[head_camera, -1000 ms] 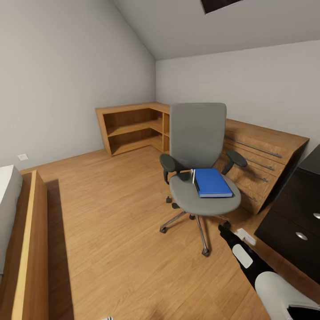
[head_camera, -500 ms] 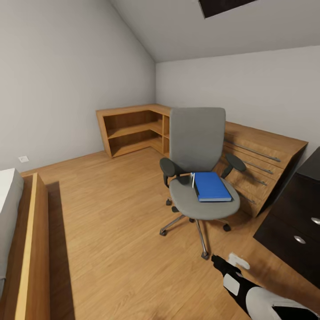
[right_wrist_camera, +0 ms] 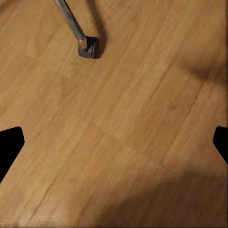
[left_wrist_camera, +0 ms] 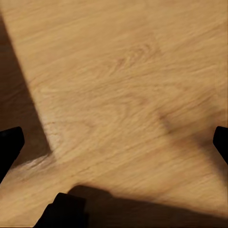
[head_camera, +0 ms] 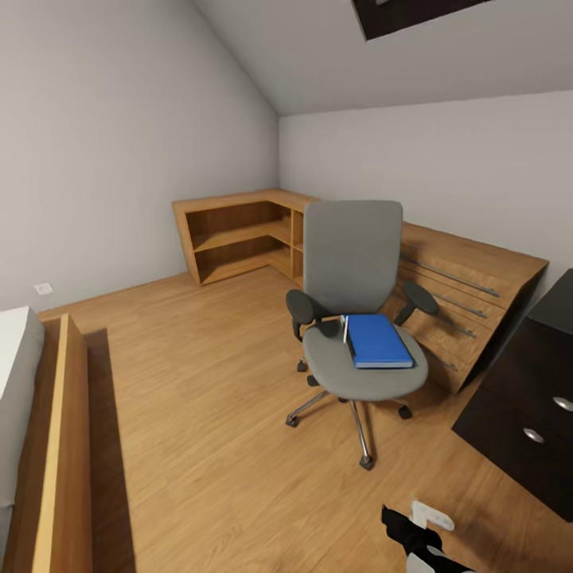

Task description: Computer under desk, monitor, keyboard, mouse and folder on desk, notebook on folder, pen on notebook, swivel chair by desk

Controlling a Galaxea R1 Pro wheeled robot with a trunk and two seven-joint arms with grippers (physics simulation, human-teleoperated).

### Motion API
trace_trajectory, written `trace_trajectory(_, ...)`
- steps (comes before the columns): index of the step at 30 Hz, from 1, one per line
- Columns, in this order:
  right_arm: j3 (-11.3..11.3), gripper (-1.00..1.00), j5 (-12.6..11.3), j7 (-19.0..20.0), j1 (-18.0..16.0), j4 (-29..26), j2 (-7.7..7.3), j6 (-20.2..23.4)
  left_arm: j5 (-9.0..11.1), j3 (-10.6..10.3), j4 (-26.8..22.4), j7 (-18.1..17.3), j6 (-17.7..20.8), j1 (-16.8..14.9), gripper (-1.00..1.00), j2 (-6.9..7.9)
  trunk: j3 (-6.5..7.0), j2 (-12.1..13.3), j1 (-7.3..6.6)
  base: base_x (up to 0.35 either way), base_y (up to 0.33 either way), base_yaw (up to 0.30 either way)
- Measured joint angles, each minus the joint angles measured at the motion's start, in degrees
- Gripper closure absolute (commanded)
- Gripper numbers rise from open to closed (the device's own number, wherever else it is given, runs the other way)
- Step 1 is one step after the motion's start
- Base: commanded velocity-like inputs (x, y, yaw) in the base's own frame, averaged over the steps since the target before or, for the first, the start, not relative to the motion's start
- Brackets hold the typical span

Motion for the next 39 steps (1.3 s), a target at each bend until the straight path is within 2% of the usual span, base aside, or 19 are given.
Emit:
trace_trajectory(4, 0.0, -1.00, 0.1, -0.1, 0.9, 0.0, -0.22, 0.0, 0.1, 0.0, 1.8, 0.0, -2.4, 0.0, -1.00, -0.05, 0.72, 1.6, -0.88, 0.000, 0.000, 0.000)
trace_trajectory(8, 0.0, -1.00, 0.2, -0.2, 1.8, 0.0, -0.33, -0.1, 0.1, 0.0, 4.3, 0.0, -6.5, 0.0, -1.00, -0.15, 1.44, 3.2, -1.76, 0.000, 0.000, 0.000)
trace_trajectory(14, 0.0, -1.00, 0.2, 0.0, 2.7, 0.1, -0.08, -0.3, 0.0, -0.1, 6.8, 0.0, -8.7, 0.0, -1.00, -0.33, 2.51, 5.6, -3.08, 0.000, 0.000, 0.000)
trace_trajectory(23, 0.1, -1.00, 0.3, 0.1, 4.2, 0.0, 1.75, -1.9, -0.1, -0.2, 7.4, 0.0, -9.3, 0.0, -1.00, -0.39, 4.13, 9.2, -5.05, 0.000, 0.000, 0.000)
trace_trajectory(34, 0.1, -1.00, 0.2, 0.2, 4.4, 0.0, 2.00, -2.8, -0.1, -0.2, 7.5, 0.1, -9.3, 0.0, -1.00, -0.42, 6.11, 13.6, -7.47, 0.000, 0.000, 0.000)
trace_trajectory(36, 0.1, -1.00, 0.2, 0.1, 4.5, 0.0, 1.98, -3.6, 0.0, -0.1, 7.7, 0.1, -9.3, 0.0, -1.00, -0.41, 6.49, 14.4, -7.91, 0.000, 0.000, 0.000)
trace_trajectory(39, 0.1, -1.00, 0.1, 0.2, 4.5, 0.0, 2.14, -7.7, 0.0, -0.1, 7.9, 0.1, -9.2, 0.0, -1.00, -0.33, 7.19, 15.6, -8.57, 0.000, 0.000, 0.000)
